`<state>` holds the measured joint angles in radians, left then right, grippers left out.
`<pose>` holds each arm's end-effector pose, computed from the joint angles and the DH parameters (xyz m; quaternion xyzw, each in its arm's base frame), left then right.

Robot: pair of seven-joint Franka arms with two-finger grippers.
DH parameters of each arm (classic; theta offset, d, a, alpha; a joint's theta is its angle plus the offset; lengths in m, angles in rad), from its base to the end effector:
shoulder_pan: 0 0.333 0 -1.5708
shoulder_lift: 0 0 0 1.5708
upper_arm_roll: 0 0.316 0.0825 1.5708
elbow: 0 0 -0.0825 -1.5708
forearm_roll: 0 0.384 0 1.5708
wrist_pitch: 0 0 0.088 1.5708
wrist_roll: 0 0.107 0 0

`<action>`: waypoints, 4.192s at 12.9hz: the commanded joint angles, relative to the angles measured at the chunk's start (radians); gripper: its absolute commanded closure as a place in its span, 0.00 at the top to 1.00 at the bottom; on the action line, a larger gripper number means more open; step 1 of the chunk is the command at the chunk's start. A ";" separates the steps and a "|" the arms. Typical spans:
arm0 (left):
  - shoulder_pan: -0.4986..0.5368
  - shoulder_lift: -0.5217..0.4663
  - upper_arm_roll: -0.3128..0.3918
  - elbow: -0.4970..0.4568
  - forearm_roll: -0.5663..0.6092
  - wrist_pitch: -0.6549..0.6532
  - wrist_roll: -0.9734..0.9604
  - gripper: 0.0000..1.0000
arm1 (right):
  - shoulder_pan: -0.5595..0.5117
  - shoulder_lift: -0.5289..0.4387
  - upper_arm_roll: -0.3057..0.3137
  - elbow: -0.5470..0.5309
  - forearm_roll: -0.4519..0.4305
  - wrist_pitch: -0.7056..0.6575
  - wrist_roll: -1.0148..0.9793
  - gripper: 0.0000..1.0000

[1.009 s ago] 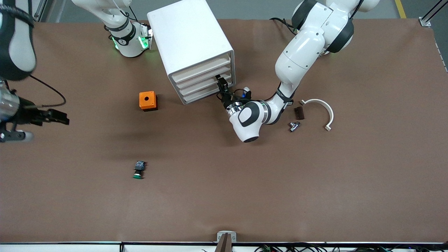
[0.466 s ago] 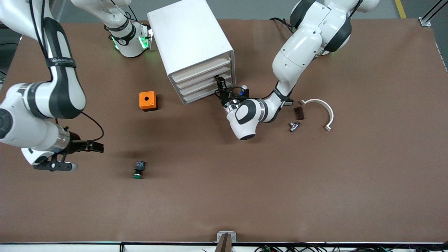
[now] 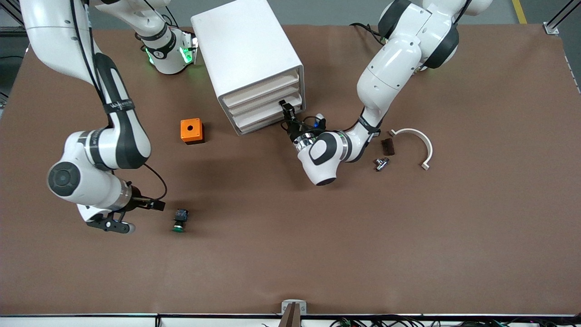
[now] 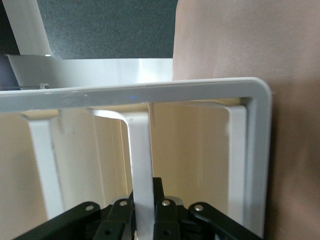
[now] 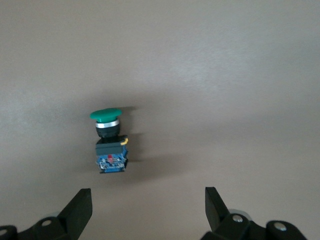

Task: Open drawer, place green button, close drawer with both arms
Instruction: 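Pull the drawer open with the left gripper while the right gripper grasps the button, then carry the green button with the right gripper over the open drawer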

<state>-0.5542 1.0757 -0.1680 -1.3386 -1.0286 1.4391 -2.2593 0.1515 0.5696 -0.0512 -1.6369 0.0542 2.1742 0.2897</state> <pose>0.4341 -0.4882 0.1048 -0.4036 -0.6290 0.5647 0.3500 0.6783 0.0745 0.2836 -0.9942 0.1064 0.0170 0.0050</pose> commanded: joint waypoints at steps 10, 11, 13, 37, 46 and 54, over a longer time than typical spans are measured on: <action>0.149 -0.008 0.005 0.015 -0.036 0.044 -0.011 0.21 | 0.060 0.144 -0.004 0.020 0.003 0.168 0.129 1.00; 0.157 -0.010 0.007 0.015 -0.037 0.052 0.004 0.48 | 0.060 0.156 -0.004 0.022 0.004 0.177 0.134 1.00; 0.174 -0.011 0.007 0.016 -0.064 0.073 0.096 0.94 | 0.062 0.170 -0.004 0.022 0.006 0.211 0.163 1.00; 0.057 -0.220 0.038 0.048 0.823 0.724 1.198 0.99 | 0.364 -0.224 0.004 -0.084 0.091 -0.215 0.856 0.00; 0.028 -0.229 0.042 0.036 0.881 0.756 1.186 0.99 | 0.698 -0.268 0.002 -0.227 0.099 -0.027 1.429 0.00; -0.012 -0.307 0.044 -0.086 0.978 0.802 1.143 0.99 | 0.816 -0.145 0.001 -0.218 0.087 0.121 1.617 0.00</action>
<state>-0.5457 0.8354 -0.1346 -1.3294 -0.0852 2.2056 -1.0970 0.9401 0.4059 -0.0378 -1.8557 0.1395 2.2726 1.8578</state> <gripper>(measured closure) 0.004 0.586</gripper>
